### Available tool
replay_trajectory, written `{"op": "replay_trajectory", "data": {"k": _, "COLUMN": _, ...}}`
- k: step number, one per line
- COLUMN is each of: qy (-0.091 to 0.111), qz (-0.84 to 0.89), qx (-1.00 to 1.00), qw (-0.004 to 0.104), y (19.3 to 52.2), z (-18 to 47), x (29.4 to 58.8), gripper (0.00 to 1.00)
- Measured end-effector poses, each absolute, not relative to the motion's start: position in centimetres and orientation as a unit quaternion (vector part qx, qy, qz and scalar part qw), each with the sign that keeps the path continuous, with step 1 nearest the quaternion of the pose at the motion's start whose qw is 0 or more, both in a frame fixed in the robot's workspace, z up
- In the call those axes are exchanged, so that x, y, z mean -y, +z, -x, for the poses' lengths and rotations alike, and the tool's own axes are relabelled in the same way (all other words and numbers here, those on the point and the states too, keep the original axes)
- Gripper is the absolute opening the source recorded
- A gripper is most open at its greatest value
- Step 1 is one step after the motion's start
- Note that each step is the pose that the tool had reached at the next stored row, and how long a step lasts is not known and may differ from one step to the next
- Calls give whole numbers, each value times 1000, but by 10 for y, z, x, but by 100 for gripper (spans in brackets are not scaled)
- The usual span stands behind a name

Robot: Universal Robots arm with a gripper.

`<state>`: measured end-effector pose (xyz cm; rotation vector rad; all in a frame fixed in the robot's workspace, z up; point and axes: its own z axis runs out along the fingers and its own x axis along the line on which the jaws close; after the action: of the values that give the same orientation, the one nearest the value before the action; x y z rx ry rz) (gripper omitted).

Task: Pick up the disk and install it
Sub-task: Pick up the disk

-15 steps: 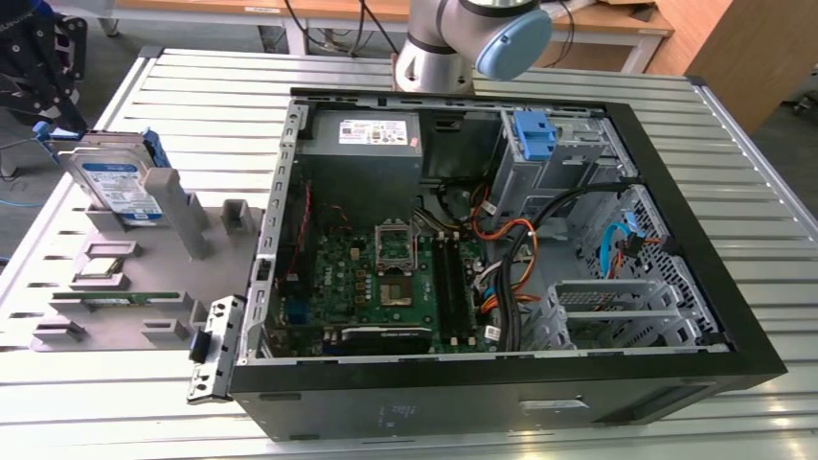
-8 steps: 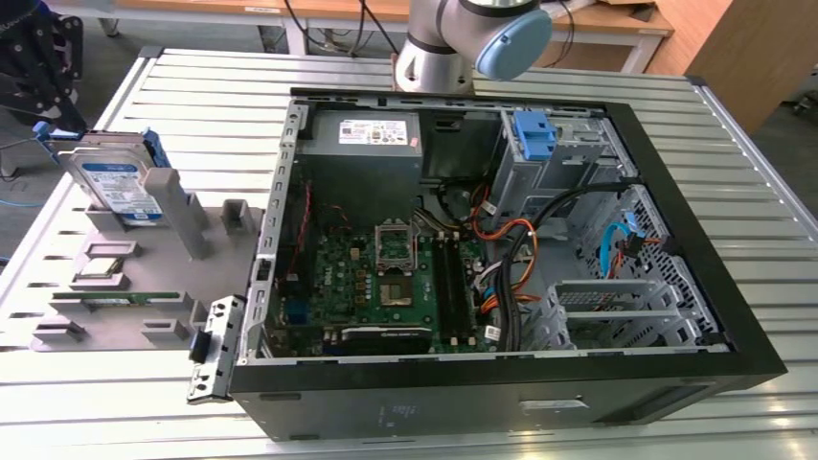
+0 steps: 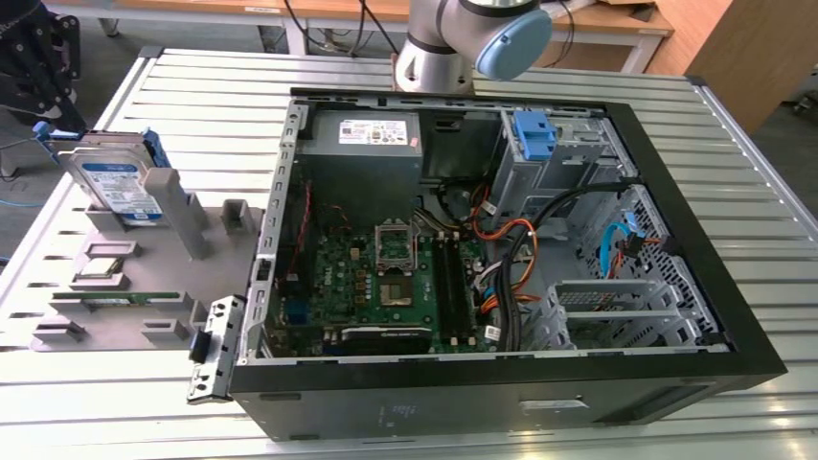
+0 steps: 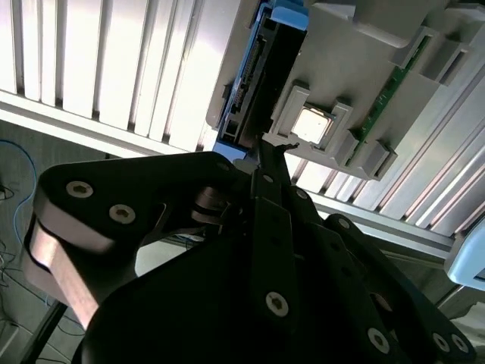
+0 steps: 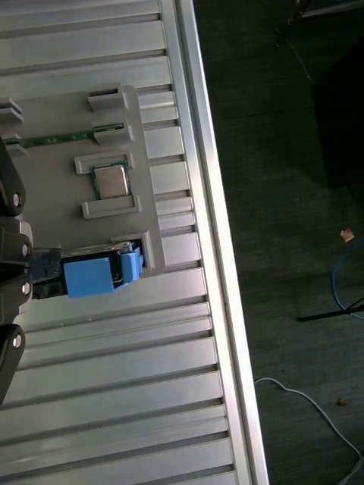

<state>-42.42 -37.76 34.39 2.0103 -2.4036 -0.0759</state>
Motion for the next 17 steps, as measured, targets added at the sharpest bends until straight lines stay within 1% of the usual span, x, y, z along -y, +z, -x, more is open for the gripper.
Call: {"op": "replay_trajectory", "data": {"k": 17, "qy": -24, "qz": -662, "qx": 749, "qw": 4, "y": 344, "z": 424, "x": 378, "gripper": 10}}
